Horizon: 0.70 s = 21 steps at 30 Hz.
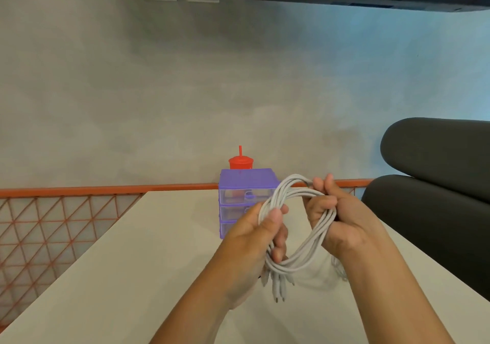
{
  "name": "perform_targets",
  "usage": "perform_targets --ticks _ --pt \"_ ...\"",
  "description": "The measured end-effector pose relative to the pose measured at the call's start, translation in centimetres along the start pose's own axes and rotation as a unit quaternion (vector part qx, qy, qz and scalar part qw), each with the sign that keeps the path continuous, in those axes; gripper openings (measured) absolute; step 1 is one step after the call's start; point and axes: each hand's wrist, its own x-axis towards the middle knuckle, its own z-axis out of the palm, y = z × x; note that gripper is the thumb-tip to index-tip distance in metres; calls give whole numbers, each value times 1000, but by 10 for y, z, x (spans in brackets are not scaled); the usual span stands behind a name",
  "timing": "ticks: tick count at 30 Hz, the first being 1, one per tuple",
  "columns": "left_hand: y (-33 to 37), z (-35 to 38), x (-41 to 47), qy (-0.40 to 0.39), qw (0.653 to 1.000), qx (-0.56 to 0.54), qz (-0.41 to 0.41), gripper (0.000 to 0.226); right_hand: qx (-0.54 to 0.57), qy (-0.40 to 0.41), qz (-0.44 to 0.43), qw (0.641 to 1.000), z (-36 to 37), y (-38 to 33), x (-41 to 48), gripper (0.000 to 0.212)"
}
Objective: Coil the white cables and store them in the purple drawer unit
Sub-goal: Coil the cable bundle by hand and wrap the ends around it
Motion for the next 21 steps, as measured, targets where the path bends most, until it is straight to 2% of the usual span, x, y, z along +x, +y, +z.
perform_targets --ticks 3,7,11,15,18,21 --pt "1 8 3 131 986 -82 58 26 -86 -33 -22 995 0 18 -1 27" --pt "14 -5 6 218 959 -154 94 26 -273 -41 -140 951 -5 66 -10 9" --pt "12 -5 6 205 966 -136 81 31 -356 -15 -276 893 -3 80 -7 13" --pt "9 1 4 155 978 -126 58 34 -418 21 -324 849 -1 60 -6 30" --pt "10 3 2 124 983 -131 41 27 -418 42 -290 860 0 48 -9 38" --pt "8 1 3 132 986 -86 48 30 -342 42 -203 917 0 46 -7 38"
